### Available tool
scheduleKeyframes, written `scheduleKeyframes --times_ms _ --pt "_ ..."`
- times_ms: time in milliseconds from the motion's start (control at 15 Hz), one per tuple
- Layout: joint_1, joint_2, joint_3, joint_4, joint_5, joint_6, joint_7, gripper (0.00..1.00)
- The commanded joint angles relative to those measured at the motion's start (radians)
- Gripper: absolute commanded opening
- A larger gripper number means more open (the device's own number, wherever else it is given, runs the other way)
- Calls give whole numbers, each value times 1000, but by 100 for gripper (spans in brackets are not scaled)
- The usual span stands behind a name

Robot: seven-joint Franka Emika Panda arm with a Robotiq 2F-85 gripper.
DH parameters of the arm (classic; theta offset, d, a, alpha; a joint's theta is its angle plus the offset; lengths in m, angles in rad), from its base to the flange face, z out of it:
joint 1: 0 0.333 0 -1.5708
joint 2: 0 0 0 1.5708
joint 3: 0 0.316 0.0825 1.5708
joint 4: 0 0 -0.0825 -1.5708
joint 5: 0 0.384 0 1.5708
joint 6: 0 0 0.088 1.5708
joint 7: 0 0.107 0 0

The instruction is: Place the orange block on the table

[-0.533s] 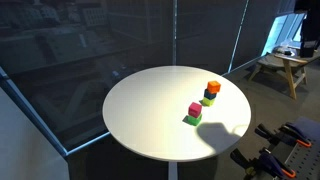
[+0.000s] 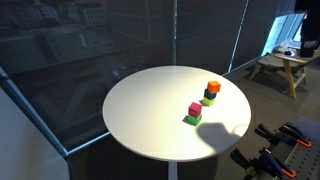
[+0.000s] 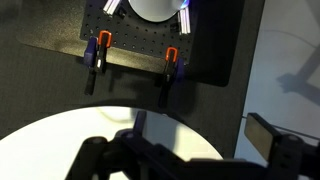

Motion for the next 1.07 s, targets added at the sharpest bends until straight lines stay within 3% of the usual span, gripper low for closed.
scheduleKeyframes --times_ms 0,333,1000 --pt "-15 1 11 1 5 -2 -7 100" --pt "-21 6 22 5 -8 38 3 100" --pt "-44 67 50 17 -41 384 55 100"
